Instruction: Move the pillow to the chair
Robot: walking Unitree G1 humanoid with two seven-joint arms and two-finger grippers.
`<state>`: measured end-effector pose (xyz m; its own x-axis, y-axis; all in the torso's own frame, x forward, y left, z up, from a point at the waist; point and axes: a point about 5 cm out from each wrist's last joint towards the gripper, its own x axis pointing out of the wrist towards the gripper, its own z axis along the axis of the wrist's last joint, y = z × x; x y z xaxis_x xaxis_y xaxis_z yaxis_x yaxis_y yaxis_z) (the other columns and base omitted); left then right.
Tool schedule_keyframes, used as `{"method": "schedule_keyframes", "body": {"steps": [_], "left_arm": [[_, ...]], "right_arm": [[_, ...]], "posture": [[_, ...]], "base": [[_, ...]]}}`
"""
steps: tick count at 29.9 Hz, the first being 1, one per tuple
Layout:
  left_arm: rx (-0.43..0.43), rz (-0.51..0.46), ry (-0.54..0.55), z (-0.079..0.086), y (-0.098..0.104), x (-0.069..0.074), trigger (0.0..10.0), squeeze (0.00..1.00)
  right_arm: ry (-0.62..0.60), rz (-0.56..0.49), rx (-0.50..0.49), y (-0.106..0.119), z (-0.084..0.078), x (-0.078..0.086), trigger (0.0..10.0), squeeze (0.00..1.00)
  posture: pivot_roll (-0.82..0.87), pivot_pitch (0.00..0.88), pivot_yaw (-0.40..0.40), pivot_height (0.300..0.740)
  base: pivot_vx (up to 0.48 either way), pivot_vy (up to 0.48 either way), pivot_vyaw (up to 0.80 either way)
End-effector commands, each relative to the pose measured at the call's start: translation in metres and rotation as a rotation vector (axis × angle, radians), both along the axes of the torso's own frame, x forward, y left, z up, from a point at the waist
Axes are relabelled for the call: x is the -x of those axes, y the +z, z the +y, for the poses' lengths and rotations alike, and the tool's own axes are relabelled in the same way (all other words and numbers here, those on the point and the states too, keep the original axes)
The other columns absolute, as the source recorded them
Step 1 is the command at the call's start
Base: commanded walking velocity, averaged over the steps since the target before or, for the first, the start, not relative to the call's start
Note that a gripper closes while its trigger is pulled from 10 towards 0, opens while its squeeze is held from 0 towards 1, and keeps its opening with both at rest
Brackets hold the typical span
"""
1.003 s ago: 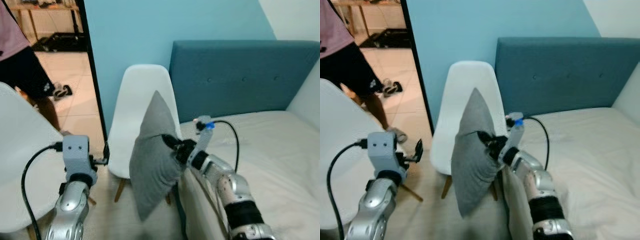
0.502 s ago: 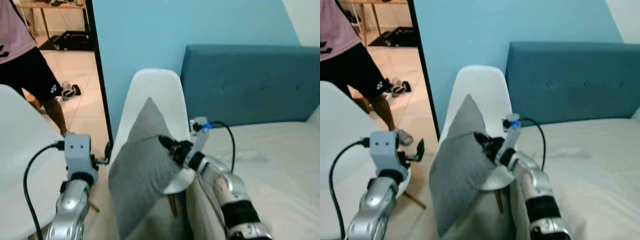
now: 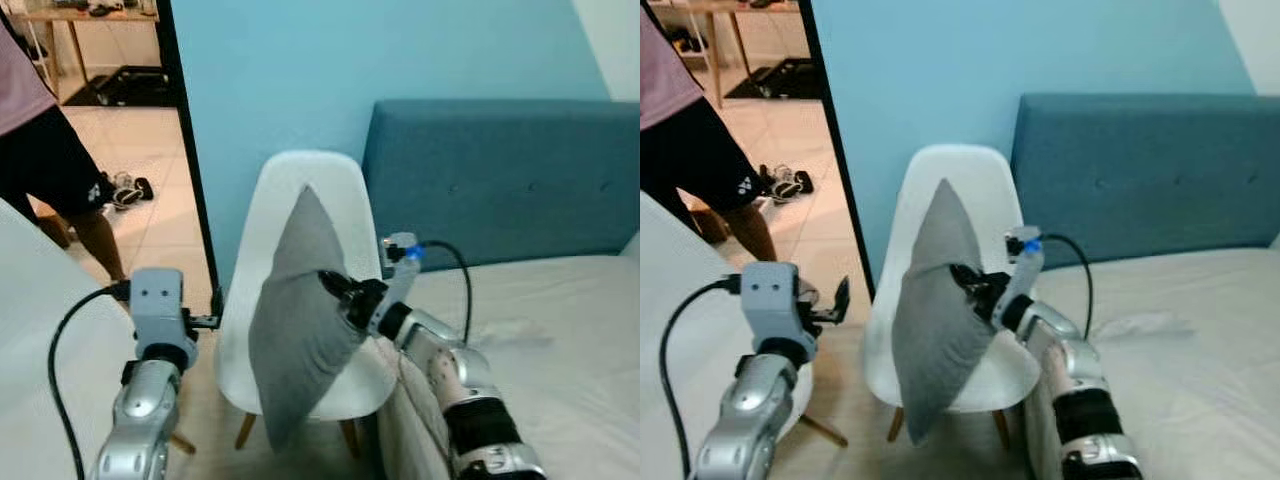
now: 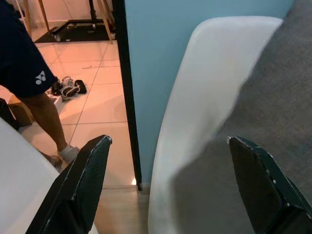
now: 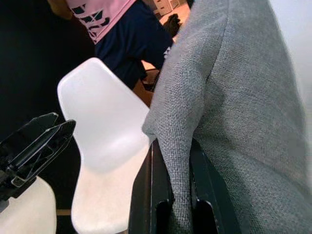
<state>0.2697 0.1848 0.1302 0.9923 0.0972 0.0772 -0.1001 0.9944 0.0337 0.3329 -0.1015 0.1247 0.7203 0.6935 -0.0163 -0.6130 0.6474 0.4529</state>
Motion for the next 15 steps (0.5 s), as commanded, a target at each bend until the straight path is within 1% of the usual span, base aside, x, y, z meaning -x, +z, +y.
{"method": "schedule_keyframes", "body": {"steps": [1, 12, 14, 15], "left_arm": [[-0.003, 0.014, -0.016, -0.0034, -0.0035, -0.0004, 10.0, 0.00], [-0.007, 0.013, -0.012, -0.0031, -0.0029, -0.0012, 10.0, 0.00], [-0.007, 0.013, -0.007, -0.0026, -0.0027, -0.0012, 10.0, 0.00], [-0.003, 0.018, 0.008, -0.0012, -0.0031, -0.0011, 10.0, 0.00]], "right_arm": [[0.009, -0.086, -0.023, 0.0155, -0.0022, -0.0025, 10.0, 0.00], [0.034, -0.098, -0.031, 0.0174, -0.0002, -0.0009, 10.0, 0.00], [0.045, -0.090, -0.016, 0.0165, 0.0008, -0.0008, 10.0, 0.00], [0.053, -0.083, -0.001, 0.0157, 0.0018, -0.0007, 10.0, 0.00]], "posture": [[0.08, 0.000, -0.039, 0.740], [0.08, 0.000, -0.039, 0.740], [0.08, 0.000, -0.041, 0.740], [0.08, 0.000, -0.040, 0.740]], "base": [[0.330, 0.000, 0.00], [0.333, 0.000, 0.00], [0.322, 0.000, 0.00], [0.000, 0.000, 0.00]]}}
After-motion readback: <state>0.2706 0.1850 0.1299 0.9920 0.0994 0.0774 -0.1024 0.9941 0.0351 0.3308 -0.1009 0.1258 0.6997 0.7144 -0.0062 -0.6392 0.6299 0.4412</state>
